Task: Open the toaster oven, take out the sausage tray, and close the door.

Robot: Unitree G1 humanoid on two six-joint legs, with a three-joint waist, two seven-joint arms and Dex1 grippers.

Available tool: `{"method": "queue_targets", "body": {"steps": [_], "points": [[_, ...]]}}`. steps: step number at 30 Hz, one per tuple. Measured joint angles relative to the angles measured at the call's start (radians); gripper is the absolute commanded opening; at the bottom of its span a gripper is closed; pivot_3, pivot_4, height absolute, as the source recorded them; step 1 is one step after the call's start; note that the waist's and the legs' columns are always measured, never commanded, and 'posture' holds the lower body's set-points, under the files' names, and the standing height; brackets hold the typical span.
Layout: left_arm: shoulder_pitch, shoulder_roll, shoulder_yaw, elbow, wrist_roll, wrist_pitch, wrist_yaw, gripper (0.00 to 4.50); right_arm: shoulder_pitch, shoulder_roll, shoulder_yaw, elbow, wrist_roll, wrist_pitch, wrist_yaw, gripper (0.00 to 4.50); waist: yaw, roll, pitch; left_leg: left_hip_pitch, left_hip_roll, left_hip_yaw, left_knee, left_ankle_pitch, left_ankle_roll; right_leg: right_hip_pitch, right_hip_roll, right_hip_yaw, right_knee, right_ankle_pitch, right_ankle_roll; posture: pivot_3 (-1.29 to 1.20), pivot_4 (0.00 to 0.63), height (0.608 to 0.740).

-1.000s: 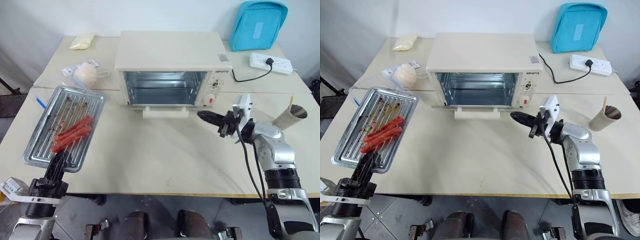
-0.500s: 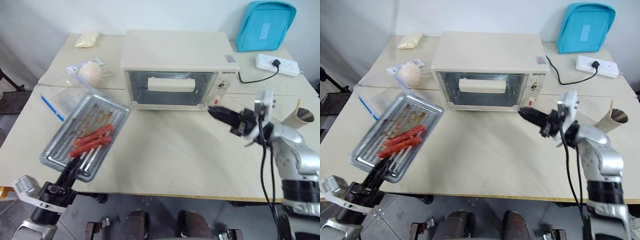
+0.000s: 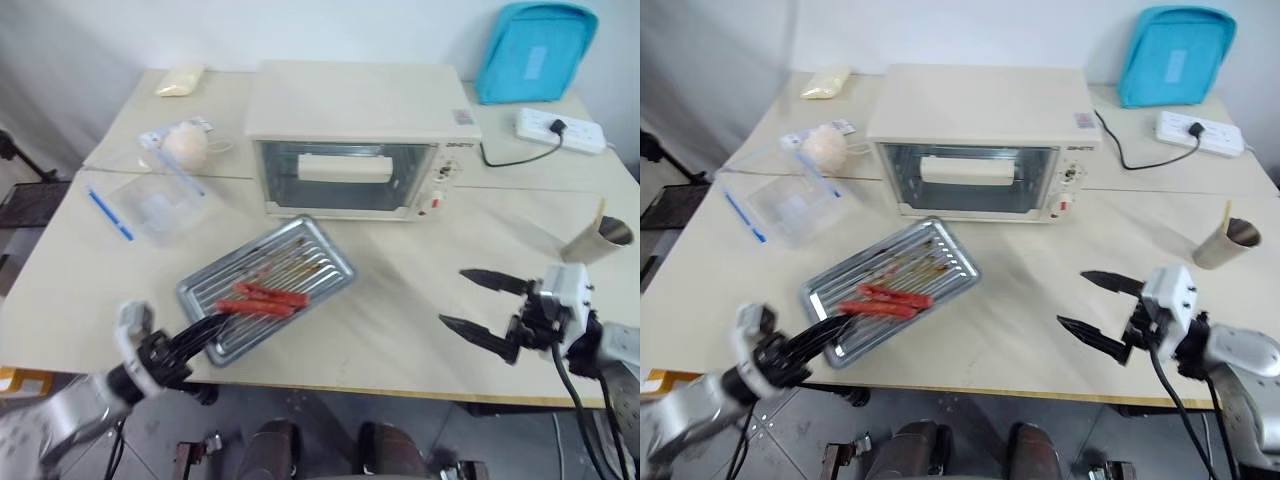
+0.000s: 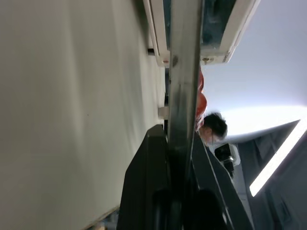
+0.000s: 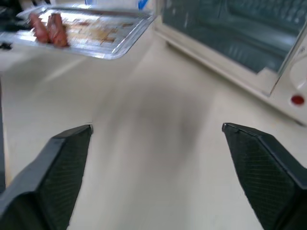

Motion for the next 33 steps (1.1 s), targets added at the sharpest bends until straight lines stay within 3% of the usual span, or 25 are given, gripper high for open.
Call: {"method": "queue_targets", "body": {"steps": [6, 10, 16, 19, 25, 33], "points": [[-0.318, 0.03, -0.229, 0.212, 0.015, 0.104, 0.053, 0.0, 0.152, 0.006, -0.09, -0.115, 0.013, 0.002, -0.047, 4.47, -0.018, -0.001, -0.001, 0.001, -0.001, 0.004, -0.001, 0.0, 0.0, -0.001, 0.001, -0.001, 0.003, 0.001, 0.002, 0.0, 0.15, 0.74], [-0.478, -0.006, -0.326, 0.293, 0.159, 0.171, 0.011, 0.0, 0.235, 0.017, -0.123, -0.177, 0.02, 0.001, -0.066, 4.47, -0.024, -0.001, -0.001, 0.001, 0.0, 0.005, 0.0, 0.001, -0.001, -0.002, 0.002, -0.001, 0.005, 0.001, 0.002, 0.0, 0.15, 0.74], [-0.593, -0.075, -0.362, 0.369, 0.367, 0.22, -0.092, 0.0, 0.3, 0.02, -0.141, -0.215, 0.022, 0.001, -0.079, 4.47, -0.02, -0.001, -0.001, 0.002, 0.0, 0.006, 0.0, 0.002, -0.001, -0.002, 0.002, -0.001, 0.006, 0.001, 0.003, 0.0, 0.15, 0.74], [-0.657, -0.143, -0.368, 0.41, 0.496, 0.201, -0.139, 0.0, 0.321, 0.026, -0.154, -0.233, 0.021, 0.0, -0.091, 4.47, 0.008, 0.001, -0.002, 0.003, -0.002, 0.005, 0.0, 0.005, 0.0, 0.001, 0.001, -0.001, 0.003, 0.002, 0.004, 0.0, 0.15, 0.74], [-0.66, -0.18, -0.365, 0.398, 0.677, 0.175, -0.237, 1.84, 0.305, 0.03, -0.14, -0.243, 0.017, -0.001, -0.111, 4.5, 0.018, 0.002, -0.003, 0.012, -0.004, 0.005, -0.004, 0.001, -0.006, 0.009, -0.002, 0.001, -0.002, 0.003, 0.006, 0.0, 0.15, 0.74], [-0.59, -0.131, -0.305, 0.253, 0.756, 0.164, -0.345, 4.29, 0.242, 0.022, -0.09, -0.213, 0.007, -0.002, -0.102, 4.5, 0.0, 0.002, -0.002, 0.014, -0.004, 0.005, -0.014, 0.006, -0.001, 0.008, -0.001, -0.001, -0.002, 0.003, 0.006, 0.0, 0.15, 0.74]]}}
